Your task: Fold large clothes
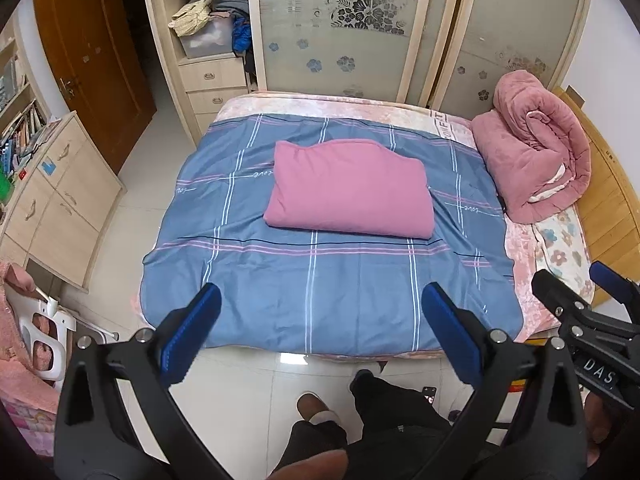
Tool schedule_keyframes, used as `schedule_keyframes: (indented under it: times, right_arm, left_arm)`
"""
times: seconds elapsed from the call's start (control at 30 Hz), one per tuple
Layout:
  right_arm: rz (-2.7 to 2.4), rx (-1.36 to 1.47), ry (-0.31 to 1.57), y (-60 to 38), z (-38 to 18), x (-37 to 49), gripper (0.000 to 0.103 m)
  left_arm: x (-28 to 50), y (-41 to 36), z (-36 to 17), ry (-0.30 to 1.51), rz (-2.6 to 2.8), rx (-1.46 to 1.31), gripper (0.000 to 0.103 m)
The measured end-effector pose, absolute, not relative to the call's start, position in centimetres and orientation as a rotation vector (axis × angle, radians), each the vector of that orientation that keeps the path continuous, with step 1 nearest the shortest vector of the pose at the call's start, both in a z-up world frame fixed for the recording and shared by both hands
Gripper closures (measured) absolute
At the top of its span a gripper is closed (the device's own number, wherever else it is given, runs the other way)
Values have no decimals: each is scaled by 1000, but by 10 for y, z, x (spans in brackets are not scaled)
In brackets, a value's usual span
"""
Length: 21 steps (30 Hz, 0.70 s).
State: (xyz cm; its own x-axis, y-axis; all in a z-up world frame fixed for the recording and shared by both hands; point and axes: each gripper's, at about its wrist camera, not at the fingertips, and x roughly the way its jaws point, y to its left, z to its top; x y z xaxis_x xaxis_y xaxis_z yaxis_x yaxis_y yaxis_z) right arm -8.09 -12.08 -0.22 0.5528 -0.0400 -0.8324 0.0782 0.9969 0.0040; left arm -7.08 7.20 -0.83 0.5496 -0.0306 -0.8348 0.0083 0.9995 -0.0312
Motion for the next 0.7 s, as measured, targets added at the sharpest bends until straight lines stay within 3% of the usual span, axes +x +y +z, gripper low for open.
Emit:
schedule_keyframes:
  times: [0.7]
  right_arm:
    - [-68, 26, 988, -120, -4, -72, 5]
  left_arm:
    - [-57, 71, -13, 1016, -46, -16, 2]
